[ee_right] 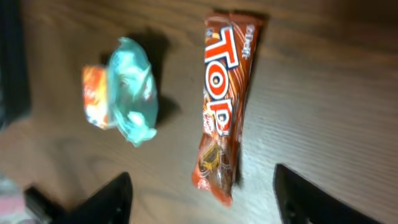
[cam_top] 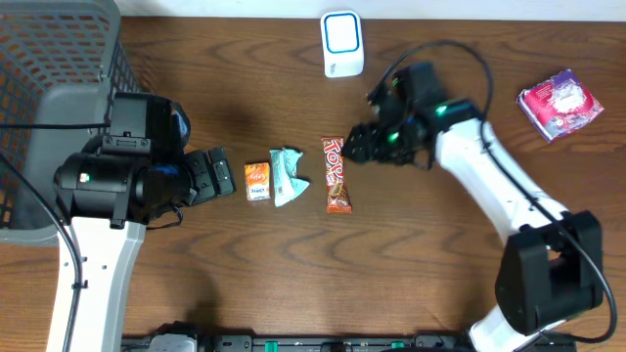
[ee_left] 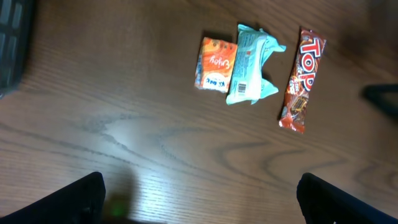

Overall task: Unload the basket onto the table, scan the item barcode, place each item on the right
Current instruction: 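Move the right gripper to the red TOP bar and grasp it, then lift the TOP bar to the scanner with the right gripper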

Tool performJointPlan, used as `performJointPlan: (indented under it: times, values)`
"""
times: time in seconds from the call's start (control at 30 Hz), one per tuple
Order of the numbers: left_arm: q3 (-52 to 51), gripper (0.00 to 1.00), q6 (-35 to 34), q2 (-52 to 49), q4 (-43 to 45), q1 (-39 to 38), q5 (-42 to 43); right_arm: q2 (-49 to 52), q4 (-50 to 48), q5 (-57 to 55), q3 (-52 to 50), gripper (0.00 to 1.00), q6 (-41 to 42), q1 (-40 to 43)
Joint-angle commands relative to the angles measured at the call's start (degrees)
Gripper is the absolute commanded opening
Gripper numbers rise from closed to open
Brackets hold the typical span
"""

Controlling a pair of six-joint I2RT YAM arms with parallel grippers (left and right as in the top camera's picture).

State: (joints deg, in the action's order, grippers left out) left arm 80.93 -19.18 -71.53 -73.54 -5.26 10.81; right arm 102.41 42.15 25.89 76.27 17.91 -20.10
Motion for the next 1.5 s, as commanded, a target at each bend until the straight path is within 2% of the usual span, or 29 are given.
performJointPlan:
  times: [0.0, 0.2, 0.33, 0.57, 0.63, 0.67, 0.77, 0.9, 1.2, 1.47]
  values:
    - [0.0, 0.98, 1.2, 0.0, -0.2, 0.2, 0.1, 0.3, -6.6, -6.7, -6.0, 0.64, 6.6, -4.3]
    - [0.0, 0.98, 1.2, 0.0, -0.2, 0.2, 0.1, 0.8, -14.4, -15.9, -11.2, 0.6, 11.3, -10.6]
    - [0.0, 0.98, 1.2, 0.0, -0.2, 0.2, 0.1, 3.4, -15.4, -23.9, -11.4, 0.6, 13.2, -14.3]
    - [0.0, 0.98, 1.2, 0.0, -0.2, 0.2, 0.1, 8.5, -15.8, -30.1, -11.4, 0.58, 14.5, -17.1]
    - [0.0, 0.98, 1.2, 0.0, -0.2, 0.2, 0.1, 9.7, -15.8, -30.4, -11.4, 0.55, 14.7, -17.1]
    - [0.0, 0.98, 1.2, 0.0, -0.2, 0.2, 0.1, 10.3, -15.9, -30.4, -11.4, 0.5, 14.7, -17.1]
    - [0.0, 0.98, 1.2, 0.0, -0.2, 0.2, 0.1, 11.1, -16.1, -30.3, -11.4, 0.15, 14.7, -17.0]
    - [0.0, 0.98, 1.2, 0.0, -0.2, 0.2, 0.1, 9.7, -15.5, -30.3, -7.7, 0.01, 14.3, -16.1]
    - [0.0, 0.98, 1.2, 0.0, -0.2, 0.2, 0.1, 8.2, -15.5, -30.3, 10.2, 0.01, 7.5, -9.4]
    - [0.0, 0.98, 1.2, 0.0, -0.2, 0.2, 0.1, 10.5, -31.4, -26.8, 11.7, 0.01, 7.5, -3.4]
